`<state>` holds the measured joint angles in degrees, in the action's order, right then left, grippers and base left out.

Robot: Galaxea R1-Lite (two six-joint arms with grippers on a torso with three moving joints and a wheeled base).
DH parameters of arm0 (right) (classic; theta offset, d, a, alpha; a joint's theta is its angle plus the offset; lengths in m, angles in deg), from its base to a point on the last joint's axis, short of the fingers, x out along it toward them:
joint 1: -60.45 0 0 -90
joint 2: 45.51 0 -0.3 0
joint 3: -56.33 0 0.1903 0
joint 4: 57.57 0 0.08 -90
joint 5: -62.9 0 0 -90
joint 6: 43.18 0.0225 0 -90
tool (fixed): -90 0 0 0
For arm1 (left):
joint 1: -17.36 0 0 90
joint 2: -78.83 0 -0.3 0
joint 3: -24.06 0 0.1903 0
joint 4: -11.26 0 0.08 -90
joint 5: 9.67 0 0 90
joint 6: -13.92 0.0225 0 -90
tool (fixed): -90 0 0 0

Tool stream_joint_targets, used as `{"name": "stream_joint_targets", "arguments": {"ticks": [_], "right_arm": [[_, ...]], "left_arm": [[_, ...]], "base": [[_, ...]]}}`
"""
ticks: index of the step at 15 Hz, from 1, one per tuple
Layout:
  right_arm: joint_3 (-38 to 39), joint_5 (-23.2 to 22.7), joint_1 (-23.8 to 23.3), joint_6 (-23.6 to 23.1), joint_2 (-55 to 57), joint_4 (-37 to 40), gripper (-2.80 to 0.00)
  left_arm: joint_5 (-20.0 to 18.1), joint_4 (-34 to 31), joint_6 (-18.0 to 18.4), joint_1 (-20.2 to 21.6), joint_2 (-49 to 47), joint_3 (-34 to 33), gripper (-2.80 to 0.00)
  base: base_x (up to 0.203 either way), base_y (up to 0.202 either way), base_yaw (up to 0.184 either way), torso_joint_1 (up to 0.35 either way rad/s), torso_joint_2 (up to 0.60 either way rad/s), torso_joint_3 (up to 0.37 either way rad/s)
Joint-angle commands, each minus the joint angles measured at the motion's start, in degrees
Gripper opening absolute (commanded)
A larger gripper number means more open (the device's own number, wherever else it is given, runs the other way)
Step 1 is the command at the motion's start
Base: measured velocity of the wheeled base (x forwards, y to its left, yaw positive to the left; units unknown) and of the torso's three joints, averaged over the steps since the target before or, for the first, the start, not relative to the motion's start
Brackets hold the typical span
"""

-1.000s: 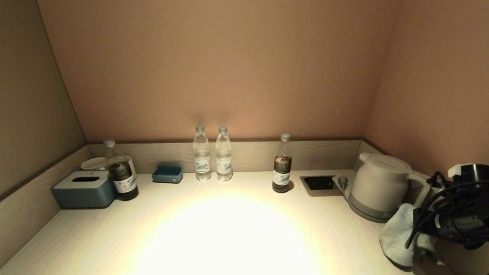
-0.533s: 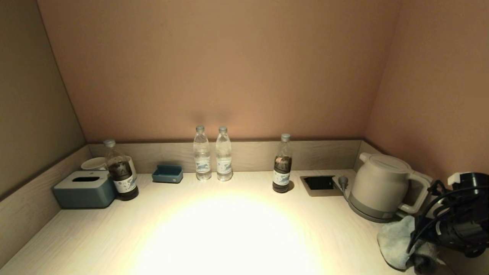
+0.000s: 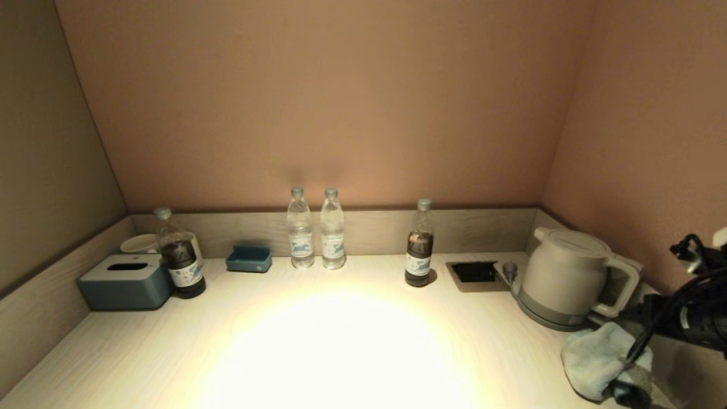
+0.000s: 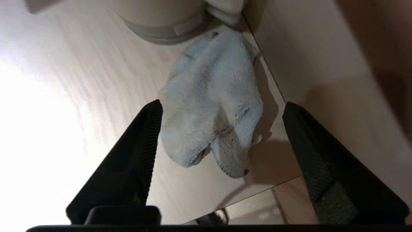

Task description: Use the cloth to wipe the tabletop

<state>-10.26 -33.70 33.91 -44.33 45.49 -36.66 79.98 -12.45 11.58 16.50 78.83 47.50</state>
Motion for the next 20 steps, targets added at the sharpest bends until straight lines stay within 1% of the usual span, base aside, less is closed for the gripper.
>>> {"name": "stream_joint_targets", "arguments": {"ticks": [1, 4, 5, 7, 8, 10, 12, 14, 18, 20], "right_arm": [[1.59, -3.03, 0.13, -1.5, -8.48, 0.0, 0.0], [6.44, -9.94, 0.25, -5.42, -18.63, -0.11, 0.0], [8.06, -12.62, 0.26, -6.62, -21.97, -0.25, -2.8], [9.53, -18.52, 0.26, -8.25, -27.07, -0.05, -2.8], [9.62, -20.75, 0.26, -8.68, -28.45, 0.26, -2.8], [9.65, -20.91, 0.03, -8.39, -29.12, 0.43, -2.8], [9.3, -20.91, -0.78, -5.6, -30.89, 0.45, -2.8], [7.65, -20.86, -0.92, -3.37, -33.05, 2.14, -2.8], [-0.91, -20.99, -3.5, 1.2, -35.77, 10.39, -2.8], [-3.76, -21.14, -5.04, 4.33, -35.1, 11.22, -2.8]], "left_arm": [[0.0, -0.01, -0.03, -0.03, 0.0, -0.06, -2.8], [0.0, -0.01, -0.03, -0.03, 0.0, 0.0, -2.8], [0.0, -0.01, -0.03, -0.03, 0.0, 0.01, -2.8], [0.0, -0.01, -0.03, -0.03, 0.0, 0.01, -2.8], [0.0, -0.01, -0.12, -0.03, 0.0, 0.01, -2.8], [0.0, -0.01, -0.03, -0.03, 0.0, 0.01, -2.8], [0.0, -0.01, -0.03, -0.03, 0.0, 0.01, -2.8], [0.0, -0.01, -0.03, -0.03, 0.0, 0.01, -2.8], [0.0, -0.01, -0.03, -0.03, 0.0, 0.01, -2.8], [0.0, -0.01, -0.03, -0.03, 0.0, 0.01, -2.8]], "base": [[0.0, 0.0, 0.0, 0.0, 0.0, 0.0], [0.0, 0.0, 0.0, 0.0, 0.0, 0.0], [0.0, 0.0, 0.0, 0.0, 0.0, 0.0], [0.0, 0.0, 0.0, 0.0, 0.0, 0.0], [0.0, 0.0, 0.0, 0.0, 0.0, 0.0], [0.0, 0.0, 0.0, 0.0, 0.0, 0.0], [0.0, 0.0, 0.0, 0.0, 0.0, 0.0], [0.0, 0.0, 0.0, 0.0, 0.0, 0.0], [0.0, 0.0, 0.0, 0.0, 0.0, 0.0], [0.0, 0.0, 0.0, 0.0, 0.0, 0.0]]}}
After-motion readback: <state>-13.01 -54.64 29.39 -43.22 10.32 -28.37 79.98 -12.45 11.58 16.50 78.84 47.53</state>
